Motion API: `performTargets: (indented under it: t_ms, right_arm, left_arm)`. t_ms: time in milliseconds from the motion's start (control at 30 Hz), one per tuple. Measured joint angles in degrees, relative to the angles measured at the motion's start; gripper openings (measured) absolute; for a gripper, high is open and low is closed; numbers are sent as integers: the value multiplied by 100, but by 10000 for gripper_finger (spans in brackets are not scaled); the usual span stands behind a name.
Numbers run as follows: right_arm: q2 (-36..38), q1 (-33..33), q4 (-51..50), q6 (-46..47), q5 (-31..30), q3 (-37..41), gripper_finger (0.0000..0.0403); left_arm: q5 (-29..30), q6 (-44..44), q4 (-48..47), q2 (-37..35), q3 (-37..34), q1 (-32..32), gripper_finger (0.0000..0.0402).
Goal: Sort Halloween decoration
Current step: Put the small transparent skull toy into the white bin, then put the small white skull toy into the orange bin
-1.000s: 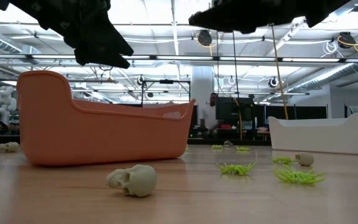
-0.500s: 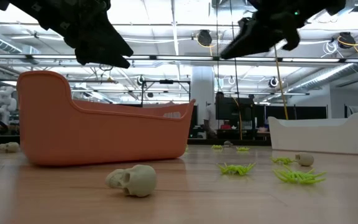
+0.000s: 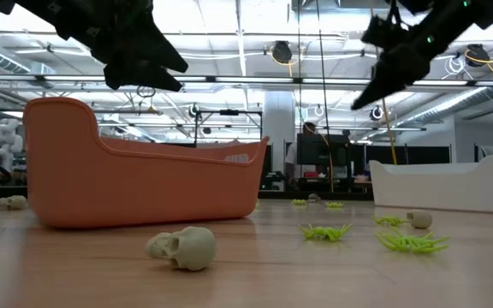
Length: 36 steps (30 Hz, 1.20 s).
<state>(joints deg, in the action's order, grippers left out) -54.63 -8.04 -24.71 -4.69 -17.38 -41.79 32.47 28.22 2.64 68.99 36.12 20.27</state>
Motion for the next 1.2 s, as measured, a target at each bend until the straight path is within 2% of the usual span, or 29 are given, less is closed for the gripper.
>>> performTargets:
  t_ms: [300,633,733,867,1067,1200]
  right_arm:
    - [393,-821,-26,1364,-731,848,47]
    - [367,-1045,-618,2393,-1580,1344,49]
    - [367,-1048,-864,2603,-1584,1347,57]
    - [367,-1048,-935,2741,-1595,1347,89]
    - [370,-1048,-911,2914,-2326,1345,165]
    - [479,-1048,-889,2908,-2455,1345,209]
  left_arm:
    - [7,-3,152,0,0,0,248]
    - [69,-3,144,0,0,0,248]
    - [72,-3,145,-2,0,0,248]
    - [120,0,153,0,0,-2,248]
    - [149,-11,114,-11,18,-2,248]
    - [151,-188,75,-17,117,46,248]
